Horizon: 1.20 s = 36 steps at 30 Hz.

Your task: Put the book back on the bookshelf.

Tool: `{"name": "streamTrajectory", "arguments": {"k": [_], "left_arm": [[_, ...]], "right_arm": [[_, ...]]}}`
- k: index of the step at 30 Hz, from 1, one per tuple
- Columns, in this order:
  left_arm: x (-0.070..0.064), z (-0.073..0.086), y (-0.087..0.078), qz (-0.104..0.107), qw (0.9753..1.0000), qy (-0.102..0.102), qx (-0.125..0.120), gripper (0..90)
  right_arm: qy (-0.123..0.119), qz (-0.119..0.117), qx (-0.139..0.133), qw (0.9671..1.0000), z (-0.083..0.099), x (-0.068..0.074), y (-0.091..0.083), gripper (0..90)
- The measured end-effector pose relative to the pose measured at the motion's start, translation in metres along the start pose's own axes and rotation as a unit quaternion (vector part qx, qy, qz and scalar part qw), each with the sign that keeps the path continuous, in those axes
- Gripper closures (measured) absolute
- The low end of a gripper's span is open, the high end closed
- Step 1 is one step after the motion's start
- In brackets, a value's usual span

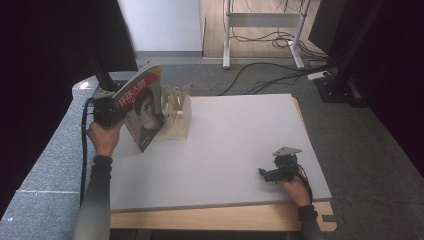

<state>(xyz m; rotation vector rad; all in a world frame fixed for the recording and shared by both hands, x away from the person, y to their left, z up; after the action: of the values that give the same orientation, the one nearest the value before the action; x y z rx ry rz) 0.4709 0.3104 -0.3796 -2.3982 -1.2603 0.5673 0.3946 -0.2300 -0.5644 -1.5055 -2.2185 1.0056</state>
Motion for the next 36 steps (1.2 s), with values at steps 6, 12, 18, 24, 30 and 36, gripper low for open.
{"name": "streamTrajectory", "arguments": {"k": [6,12,18,24,30,36], "left_arm": [[0.005,0.002,-0.002,-0.013,0.9999,-0.002,-0.002,72.4],[0.007,0.002,-0.003,-0.001,0.9999,-0.009,-0.009,47.6],[0.001,0.005,-0.009,0.009,0.9999,-0.010,-0.011,24.4],[0.001,0.013,-0.020,0.024,0.9993,-0.018,-0.021,14.4],[0.000,0.021,-0.030,0.029,0.9992,-0.022,-0.020,8.4],[-0.008,0.032,-0.042,0.041,0.9990,-0.016,-0.010,2.8]], "right_arm": [[-0.001,0.000,0.000,1.0000,0.000,0.000,0.000,0.0],[-0.001,0.000,-0.001,1.0000,-0.001,0.000,0.000,0.0],[-0.002,0.001,0.000,1.0000,-0.001,0.000,0.000,0.0],[-0.003,0.000,0.000,1.0000,-0.001,0.000,0.000,0.0],[-0.002,0.000,0.000,1.0000,-0.001,0.000,0.000,0.0],[-0.002,0.000,0.000,1.0000,-0.001,0.000,0.000,0.0]]}}
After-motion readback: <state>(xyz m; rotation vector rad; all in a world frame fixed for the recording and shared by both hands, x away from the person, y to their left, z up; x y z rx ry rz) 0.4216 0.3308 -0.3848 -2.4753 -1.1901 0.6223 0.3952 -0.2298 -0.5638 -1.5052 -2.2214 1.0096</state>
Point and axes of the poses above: each handheld gripper's, and its own axes: y roughly forward along the jaws, z roughly out of its underside, x roughly to its left, the point moved 4 cm from there along y, roughly forward along the jaws, and after that the axes turned 13 degrees about z, right-handed, at the moved point
